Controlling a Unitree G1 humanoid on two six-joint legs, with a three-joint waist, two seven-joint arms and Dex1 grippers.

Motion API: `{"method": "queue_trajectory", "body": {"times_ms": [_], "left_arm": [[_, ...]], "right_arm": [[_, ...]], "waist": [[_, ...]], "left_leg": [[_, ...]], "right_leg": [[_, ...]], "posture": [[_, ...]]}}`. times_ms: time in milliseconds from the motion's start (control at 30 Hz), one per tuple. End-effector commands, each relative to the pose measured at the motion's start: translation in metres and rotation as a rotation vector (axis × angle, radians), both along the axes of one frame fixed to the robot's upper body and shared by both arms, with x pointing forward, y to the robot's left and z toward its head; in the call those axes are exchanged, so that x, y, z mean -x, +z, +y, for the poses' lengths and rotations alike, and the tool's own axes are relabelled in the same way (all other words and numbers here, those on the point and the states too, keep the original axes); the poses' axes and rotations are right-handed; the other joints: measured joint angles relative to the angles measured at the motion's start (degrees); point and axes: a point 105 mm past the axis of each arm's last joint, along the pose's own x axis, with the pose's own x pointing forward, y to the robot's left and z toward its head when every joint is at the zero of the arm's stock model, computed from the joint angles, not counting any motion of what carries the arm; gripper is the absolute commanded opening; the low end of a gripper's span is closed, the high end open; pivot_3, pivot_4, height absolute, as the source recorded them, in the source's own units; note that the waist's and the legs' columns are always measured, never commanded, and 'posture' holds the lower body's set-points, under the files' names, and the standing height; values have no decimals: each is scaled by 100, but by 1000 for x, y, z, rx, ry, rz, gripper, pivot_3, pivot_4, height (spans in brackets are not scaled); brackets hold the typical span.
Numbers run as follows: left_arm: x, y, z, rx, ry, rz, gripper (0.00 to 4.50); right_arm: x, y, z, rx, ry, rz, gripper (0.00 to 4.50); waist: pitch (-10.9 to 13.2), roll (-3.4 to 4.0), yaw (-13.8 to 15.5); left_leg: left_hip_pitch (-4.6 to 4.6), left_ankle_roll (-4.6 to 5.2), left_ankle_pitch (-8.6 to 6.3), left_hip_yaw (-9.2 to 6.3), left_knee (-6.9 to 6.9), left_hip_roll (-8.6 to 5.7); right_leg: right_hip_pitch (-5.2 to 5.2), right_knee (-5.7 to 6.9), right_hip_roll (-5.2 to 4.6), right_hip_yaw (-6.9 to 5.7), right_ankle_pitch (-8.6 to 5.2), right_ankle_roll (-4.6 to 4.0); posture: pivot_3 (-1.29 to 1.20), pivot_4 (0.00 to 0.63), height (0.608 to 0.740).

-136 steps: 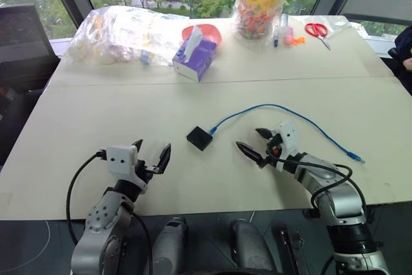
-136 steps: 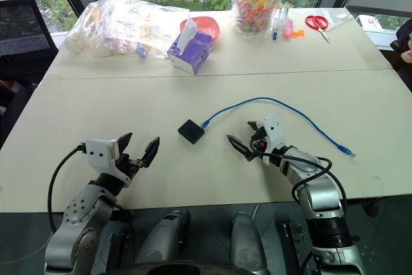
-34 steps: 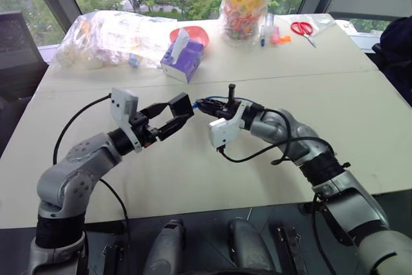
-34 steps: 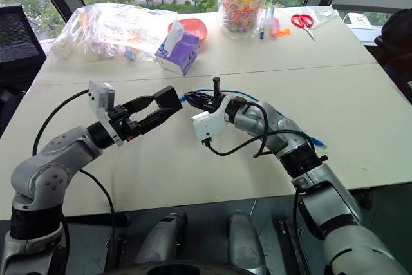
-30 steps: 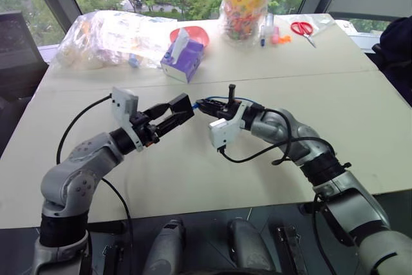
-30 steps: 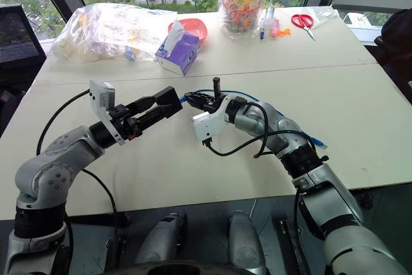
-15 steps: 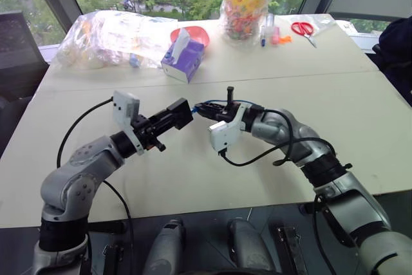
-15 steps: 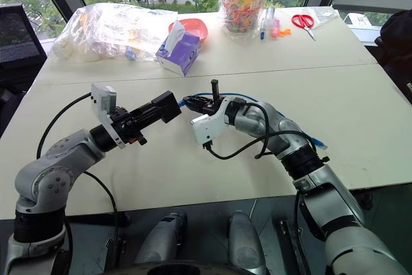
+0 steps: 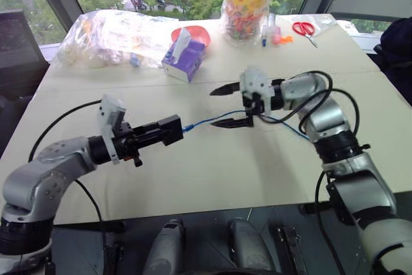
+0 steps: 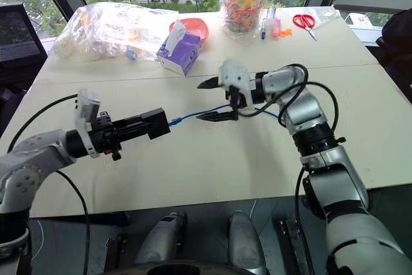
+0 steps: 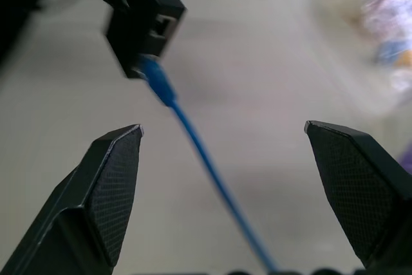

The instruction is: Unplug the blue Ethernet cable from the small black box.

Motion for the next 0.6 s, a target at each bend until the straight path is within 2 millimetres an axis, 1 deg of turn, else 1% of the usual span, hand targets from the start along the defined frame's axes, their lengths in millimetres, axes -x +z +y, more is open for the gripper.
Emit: {"method": "queue_trajectory", "body": {"times_ms": [33,100,167,300,433,467,500,533,567,600], "left_arm": [[0,21,2,7,-59,-76,462],[-1,24,2,4,-75,-82,462],[-1,29,0,9,-97,-86,462],[2,33,-2,5,-130,-83,462],[1,35,-2,2,-126,-87,462],[-1,36,-2,3,-117,-90,462],[-2,37,-1,4,-111,-91,462],[-2,37,-1,5,-111,-91,462],[-2,38,-1,6,-112,-91,462],[-2,39,-1,6,-113,-91,462]], "right_arm": [[0,5,0,-83,36,223,4208],[1,6,5,-110,52,287,4208],[-1,7,14,-133,60,306,4208],[0,11,29,-158,96,316,4208],[0,12,36,-164,111,308,4208],[1,11,37,-163,116,307,3673],[1,11,37,-163,119,308,3353],[2,10,38,-157,121,304,2805],[2,9,38,-153,124,308,2387],[3,9,39,-152,129,313,2387]], "waist": [[0,0,-3],[0,1,-7],[1,1,-21],[2,2,-14],[1,2,-4],[2,2,5],[2,2,6],[2,2,1],[2,2,-6],[2,2,-8]], "left_leg": [[0,0,0,0,0,1],[-5,-1,0,1,-4,2],[-8,-1,0,5,-10,4],[-21,-1,0,10,-18,5],[-42,-1,1,11,-14,6],[-45,-1,0,10,-13,6],[-49,-1,0,10,-10,5],[-52,-1,1,11,-8,5],[-57,-1,1,11,-6,5],[-58,-1,1,11,-6,5]], "right_leg": [[-1,0,0,-2,0,0],[-9,0,0,-4,0,-2],[-16,0,0,-3,-1,-3],[-36,4,1,-2,1,1],[-55,8,3,-2,9,16],[-55,7,3,-3,9,16],[-57,7,3,-3,9,15],[-59,7,3,-3,9,15],[-63,7,3,-3,9,14],[-65,8,3,-3,9,14]], "posture": [[0,150,728],[0,150,728],[0,150,728],[0,150,728],[0,150,728],[0,150,728],[0,150,728],[0,150,728],[0,150,728],[0,150,728]]}}
